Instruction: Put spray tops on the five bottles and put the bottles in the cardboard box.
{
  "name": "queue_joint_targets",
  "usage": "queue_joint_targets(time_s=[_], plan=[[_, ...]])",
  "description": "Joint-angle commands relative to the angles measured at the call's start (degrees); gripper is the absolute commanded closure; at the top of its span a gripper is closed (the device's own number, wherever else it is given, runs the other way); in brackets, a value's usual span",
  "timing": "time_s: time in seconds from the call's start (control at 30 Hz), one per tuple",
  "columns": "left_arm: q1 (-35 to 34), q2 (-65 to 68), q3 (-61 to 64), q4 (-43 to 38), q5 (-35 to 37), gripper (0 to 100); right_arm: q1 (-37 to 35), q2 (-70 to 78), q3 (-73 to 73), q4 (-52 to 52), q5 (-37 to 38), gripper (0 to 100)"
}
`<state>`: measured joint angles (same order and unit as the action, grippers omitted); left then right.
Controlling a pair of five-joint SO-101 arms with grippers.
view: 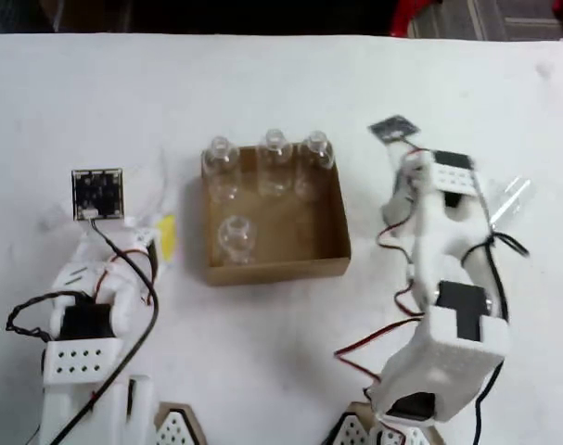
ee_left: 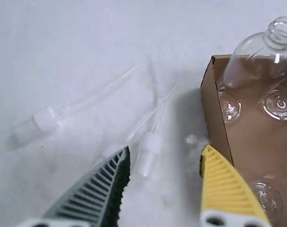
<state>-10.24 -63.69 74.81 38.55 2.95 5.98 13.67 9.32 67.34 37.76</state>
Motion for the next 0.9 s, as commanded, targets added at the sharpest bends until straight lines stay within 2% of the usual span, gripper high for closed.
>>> queue_joint_targets(time_s=[0.0,0.07,0.23,0.47,0.57,0.73,0.87], plan=[[-0.6,-1.0,-0.3,-1.2,0.1,77,0.1,-11.5,-4.2,1.7,-0.9,98.2],[-0.6,-1.0,-0.3,-1.2,0.1,77,3.8,-16.1,-5.8,-0.5,-0.8,98.2],[-0.6,-1.0,-0.3,-1.2,0.1,77,13.5,-17.7,-6.3,-15.9,3.5,98.1],[-0.6,-1.0,-0.3,-0.9,0.1,77,14.7,-2.1,-12.4,-23.0,5.5,98.2],[-0.6,-0.9,-0.3,-0.9,0.1,77,15.8,7.9,-18.9,-27.0,2.0,98.2],[-0.6,-0.8,-0.3,-1.1,0.1,77,19.6,24.1,-35.1,-26.7,-0.9,98.2],[-0.6,-0.8,-0.3,-1.2,0.1,77,23.9,34.7,-49.5,-18.6,0.5,98.2]])
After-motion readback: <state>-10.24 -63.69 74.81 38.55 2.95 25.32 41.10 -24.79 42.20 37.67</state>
